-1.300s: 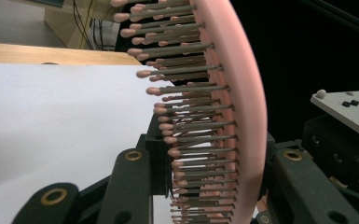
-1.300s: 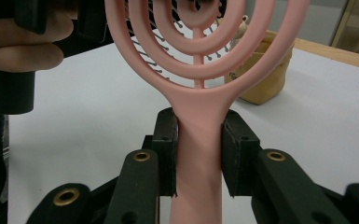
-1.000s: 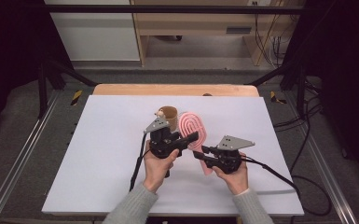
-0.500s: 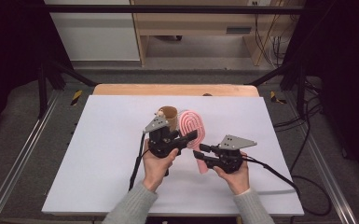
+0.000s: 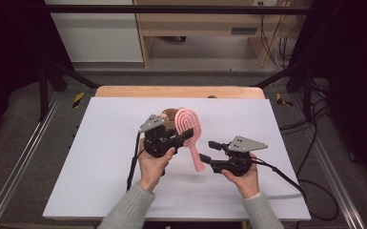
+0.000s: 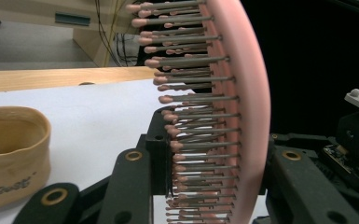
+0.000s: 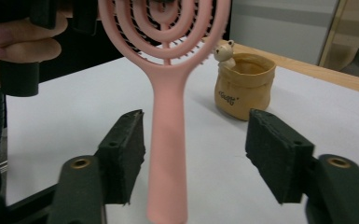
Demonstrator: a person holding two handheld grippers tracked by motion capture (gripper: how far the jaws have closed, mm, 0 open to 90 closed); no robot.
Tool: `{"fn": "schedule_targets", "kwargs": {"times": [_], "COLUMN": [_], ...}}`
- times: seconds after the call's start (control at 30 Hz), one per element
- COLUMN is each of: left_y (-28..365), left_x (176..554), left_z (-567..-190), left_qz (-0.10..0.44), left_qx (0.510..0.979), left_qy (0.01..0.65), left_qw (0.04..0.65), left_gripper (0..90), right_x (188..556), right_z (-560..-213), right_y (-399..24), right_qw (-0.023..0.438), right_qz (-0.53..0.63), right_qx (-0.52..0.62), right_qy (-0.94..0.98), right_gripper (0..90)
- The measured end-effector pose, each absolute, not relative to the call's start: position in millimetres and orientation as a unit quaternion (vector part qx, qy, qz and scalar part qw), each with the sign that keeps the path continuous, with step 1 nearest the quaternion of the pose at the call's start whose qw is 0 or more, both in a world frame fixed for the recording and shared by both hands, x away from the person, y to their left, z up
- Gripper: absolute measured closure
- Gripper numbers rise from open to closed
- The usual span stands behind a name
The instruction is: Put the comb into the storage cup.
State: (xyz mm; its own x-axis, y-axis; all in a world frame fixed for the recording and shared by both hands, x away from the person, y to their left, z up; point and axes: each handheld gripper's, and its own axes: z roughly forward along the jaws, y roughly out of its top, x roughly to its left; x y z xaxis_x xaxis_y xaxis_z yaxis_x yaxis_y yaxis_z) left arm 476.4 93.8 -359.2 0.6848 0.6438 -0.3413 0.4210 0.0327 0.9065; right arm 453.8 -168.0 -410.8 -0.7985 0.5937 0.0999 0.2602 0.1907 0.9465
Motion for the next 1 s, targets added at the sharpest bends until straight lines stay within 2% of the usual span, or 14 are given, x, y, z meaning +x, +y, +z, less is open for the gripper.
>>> {"fn": "schedule_targets", "kwargs": {"times": [0.03, 0.07, 0.17, 0.2, 0.9, 1.0], "left_y": [93.8, 95.5, 100.8, 104.4, 135.1, 137.4], "left_x": [476.4, 476.6, 477.6, 478.7, 483.2, 483.4], "left_z": [-359.2, -358.5, -356.7, -355.6, -343.1, -341.0], "left_qz": [0.092, 0.093, 0.097, 0.099, 0.129, 0.131], "left_qx": [0.689, 0.689, 0.687, 0.687, 0.680, 0.679], "left_qy": [0.386, 0.387, 0.389, 0.390, 0.400, 0.401], "left_qw": [0.606, 0.606, 0.606, 0.606, 0.600, 0.601], "left_gripper": [62.9, 62.9, 62.9, 62.9, 62.9, 62.9], "right_x": [453.8, 455.2, 456.9, 458.7, 466.3, 466.6], "right_z": [-410.8, -411.4, -412.4, -413.6, -420.9, -421.4], "right_y": [-168.0, -169.8, -171.8, -173.5, -201.2, -204.5], "right_qw": [0.146, 0.148, 0.149, 0.154, 0.145, 0.143], "right_qz": [0.570, 0.571, 0.569, 0.567, 0.562, 0.560], "right_qx": [0.282, 0.285, 0.288, 0.292, 0.340, 0.340], "right_qy": [0.758, 0.755, 0.756, 0.755, 0.740, 0.742], "right_gripper": [37.0, 32.2, 27.8, 21.7, 1.2, 0.8]}}
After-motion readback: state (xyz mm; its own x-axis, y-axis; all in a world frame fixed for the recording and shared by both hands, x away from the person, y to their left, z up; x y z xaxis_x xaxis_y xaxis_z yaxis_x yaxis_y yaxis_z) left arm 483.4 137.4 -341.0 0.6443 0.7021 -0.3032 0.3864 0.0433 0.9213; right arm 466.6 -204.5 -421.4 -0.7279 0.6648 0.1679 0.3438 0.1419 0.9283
